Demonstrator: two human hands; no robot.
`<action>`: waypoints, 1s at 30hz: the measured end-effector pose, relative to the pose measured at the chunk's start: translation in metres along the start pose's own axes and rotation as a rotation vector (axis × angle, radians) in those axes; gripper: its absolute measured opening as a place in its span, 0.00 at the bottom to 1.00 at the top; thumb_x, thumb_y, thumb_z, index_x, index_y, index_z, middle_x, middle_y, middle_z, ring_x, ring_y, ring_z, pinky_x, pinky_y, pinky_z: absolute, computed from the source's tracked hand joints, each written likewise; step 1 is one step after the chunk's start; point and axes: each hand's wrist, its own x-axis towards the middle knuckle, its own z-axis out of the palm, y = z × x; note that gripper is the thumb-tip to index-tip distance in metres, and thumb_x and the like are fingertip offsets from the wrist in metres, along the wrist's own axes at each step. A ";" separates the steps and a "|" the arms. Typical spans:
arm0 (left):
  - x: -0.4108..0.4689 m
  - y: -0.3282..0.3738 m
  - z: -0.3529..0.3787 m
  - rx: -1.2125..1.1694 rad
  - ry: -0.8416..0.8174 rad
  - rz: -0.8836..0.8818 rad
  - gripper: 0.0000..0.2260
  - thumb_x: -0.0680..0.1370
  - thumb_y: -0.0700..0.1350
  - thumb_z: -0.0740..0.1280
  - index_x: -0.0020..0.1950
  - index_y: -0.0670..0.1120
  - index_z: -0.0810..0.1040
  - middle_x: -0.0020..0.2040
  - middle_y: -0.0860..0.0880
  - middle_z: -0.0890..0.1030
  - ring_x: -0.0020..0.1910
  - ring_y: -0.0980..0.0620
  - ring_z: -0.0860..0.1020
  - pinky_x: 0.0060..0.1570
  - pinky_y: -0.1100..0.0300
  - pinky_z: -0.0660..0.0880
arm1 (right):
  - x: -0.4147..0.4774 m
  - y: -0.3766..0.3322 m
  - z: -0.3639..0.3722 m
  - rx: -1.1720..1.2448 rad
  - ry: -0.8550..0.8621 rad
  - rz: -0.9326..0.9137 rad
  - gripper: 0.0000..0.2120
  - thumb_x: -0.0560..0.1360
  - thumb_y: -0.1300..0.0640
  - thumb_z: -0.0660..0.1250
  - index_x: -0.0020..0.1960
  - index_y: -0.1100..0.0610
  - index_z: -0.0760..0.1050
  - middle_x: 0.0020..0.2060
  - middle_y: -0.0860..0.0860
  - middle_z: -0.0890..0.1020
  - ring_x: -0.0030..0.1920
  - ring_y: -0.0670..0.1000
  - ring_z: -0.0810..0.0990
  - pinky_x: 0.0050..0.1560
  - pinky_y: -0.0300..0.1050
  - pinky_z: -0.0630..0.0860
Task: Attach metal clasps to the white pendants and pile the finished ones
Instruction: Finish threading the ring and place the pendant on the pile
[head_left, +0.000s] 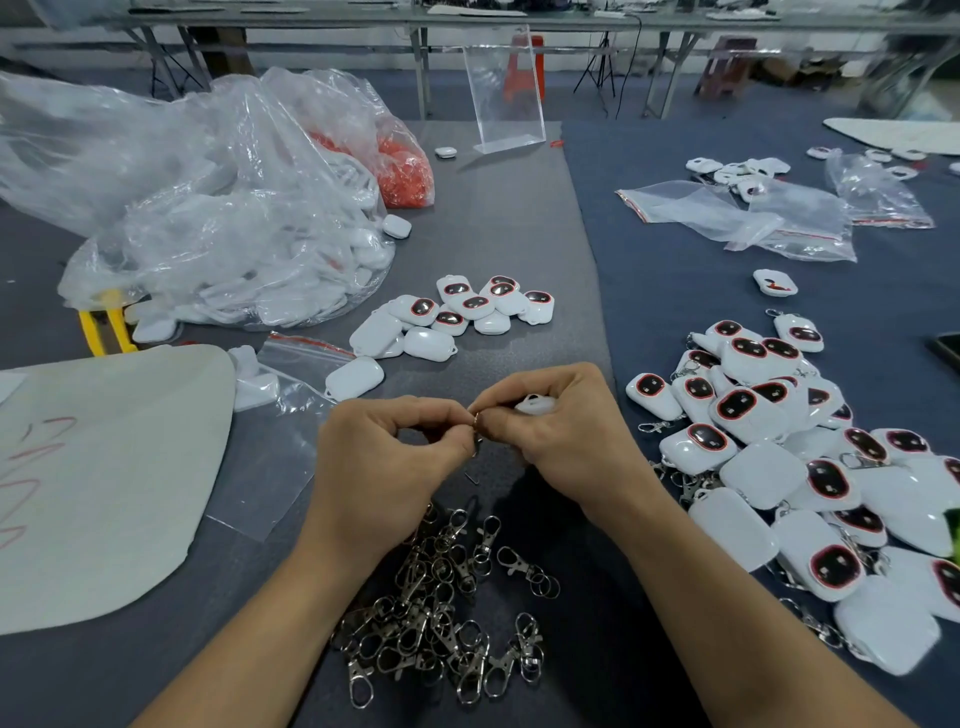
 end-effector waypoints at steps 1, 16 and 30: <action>0.000 0.000 0.000 -0.013 -0.009 -0.007 0.07 0.67 0.45 0.73 0.38 0.57 0.86 0.34 0.56 0.85 0.33 0.60 0.81 0.36 0.70 0.74 | 0.000 0.000 0.000 0.015 -0.014 0.000 0.08 0.72 0.67 0.76 0.40 0.54 0.87 0.26 0.43 0.82 0.26 0.39 0.77 0.30 0.28 0.69; 0.003 -0.009 -0.010 0.712 0.059 0.254 0.04 0.69 0.44 0.73 0.34 0.50 0.80 0.30 0.55 0.80 0.31 0.53 0.76 0.46 0.56 0.64 | 0.002 -0.003 -0.010 -0.235 -0.063 0.186 0.20 0.71 0.67 0.63 0.51 0.43 0.67 0.41 0.44 0.84 0.37 0.43 0.78 0.37 0.38 0.70; 0.008 -0.012 -0.001 0.517 -0.282 0.217 0.04 0.72 0.41 0.77 0.44 0.50 0.87 0.38 0.55 0.81 0.41 0.52 0.76 0.46 0.60 0.61 | 0.005 0.002 -0.016 -0.309 -0.034 0.106 0.13 0.74 0.61 0.72 0.49 0.46 0.73 0.26 0.46 0.80 0.26 0.44 0.74 0.32 0.37 0.69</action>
